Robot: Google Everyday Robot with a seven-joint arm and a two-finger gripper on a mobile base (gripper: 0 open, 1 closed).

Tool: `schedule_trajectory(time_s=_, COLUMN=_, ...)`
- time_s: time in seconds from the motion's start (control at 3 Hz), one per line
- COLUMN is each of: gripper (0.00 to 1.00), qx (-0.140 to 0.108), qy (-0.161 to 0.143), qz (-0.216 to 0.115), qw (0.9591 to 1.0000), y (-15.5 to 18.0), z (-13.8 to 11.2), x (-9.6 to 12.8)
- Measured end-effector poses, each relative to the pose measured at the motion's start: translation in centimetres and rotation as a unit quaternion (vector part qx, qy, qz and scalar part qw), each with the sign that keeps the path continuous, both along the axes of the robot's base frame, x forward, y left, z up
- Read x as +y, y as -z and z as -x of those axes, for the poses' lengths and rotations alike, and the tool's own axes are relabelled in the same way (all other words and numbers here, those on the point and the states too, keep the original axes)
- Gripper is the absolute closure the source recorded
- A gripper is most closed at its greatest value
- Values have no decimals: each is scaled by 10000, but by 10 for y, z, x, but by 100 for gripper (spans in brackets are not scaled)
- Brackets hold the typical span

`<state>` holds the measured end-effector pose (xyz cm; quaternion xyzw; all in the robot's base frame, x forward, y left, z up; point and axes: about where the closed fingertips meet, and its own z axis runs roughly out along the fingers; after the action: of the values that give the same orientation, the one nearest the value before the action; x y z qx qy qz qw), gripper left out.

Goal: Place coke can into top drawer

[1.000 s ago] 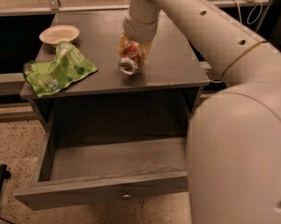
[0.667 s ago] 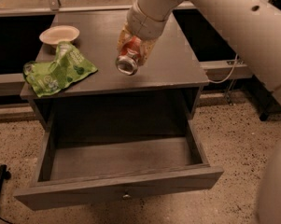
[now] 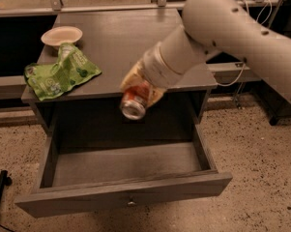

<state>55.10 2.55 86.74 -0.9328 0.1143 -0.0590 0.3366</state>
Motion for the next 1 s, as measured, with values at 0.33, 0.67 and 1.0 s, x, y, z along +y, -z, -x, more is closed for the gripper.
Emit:
schedule_trajectory(time_s=0.33, gripper=100, qx=195, qy=166, qz=181, qw=9995, y=36, z=20, x=-44)
schedule_trajectory(time_s=0.67, gripper=100, qx=123, qy=164, qz=291, qw=9994, y=41, z=16, x=-38)
schedule_trajectory(time_s=1.0, gripper=100, qx=-191, qy=-221, qz=544, qw=9981, y=95, z=14, x=-26)
